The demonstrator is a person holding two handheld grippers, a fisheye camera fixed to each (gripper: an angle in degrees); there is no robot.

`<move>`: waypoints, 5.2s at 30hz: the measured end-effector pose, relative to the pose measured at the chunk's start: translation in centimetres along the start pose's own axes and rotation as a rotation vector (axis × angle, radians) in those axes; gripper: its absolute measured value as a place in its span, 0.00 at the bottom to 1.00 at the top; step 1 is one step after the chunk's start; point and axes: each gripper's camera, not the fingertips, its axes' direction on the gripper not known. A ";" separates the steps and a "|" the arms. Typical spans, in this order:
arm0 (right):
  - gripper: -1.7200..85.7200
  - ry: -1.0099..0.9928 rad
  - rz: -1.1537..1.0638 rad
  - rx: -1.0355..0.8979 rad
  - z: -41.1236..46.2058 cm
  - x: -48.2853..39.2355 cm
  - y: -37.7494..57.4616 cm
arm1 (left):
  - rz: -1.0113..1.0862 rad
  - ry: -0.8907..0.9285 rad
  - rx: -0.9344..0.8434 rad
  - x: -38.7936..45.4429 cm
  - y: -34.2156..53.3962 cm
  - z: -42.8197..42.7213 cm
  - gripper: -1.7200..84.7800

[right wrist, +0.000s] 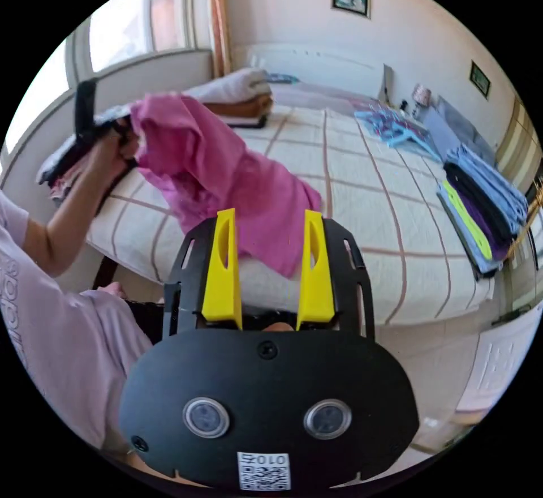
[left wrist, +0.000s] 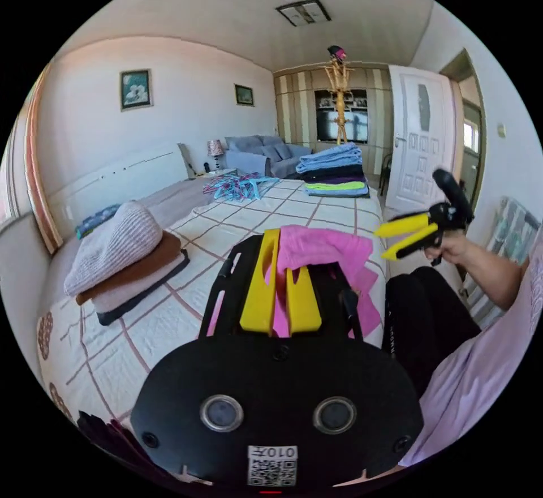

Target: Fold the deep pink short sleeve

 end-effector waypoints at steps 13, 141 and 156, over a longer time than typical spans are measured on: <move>0.06 -0.026 0.041 0.016 2.3 -0.5 0.9 | 0.029 0.140 0.089 -2.5 2.8 -5.3 0.02; 0.11 -0.274 0.446 -0.008 -4.0 6.9 -8.2 | -0.244 0.289 -0.171 -8.4 5.0 -2.4 0.05; 0.17 -0.260 0.498 0.121 -6.2 9.7 -4.3 | 0.309 0.166 -0.407 8.1 3.7 1.7 0.16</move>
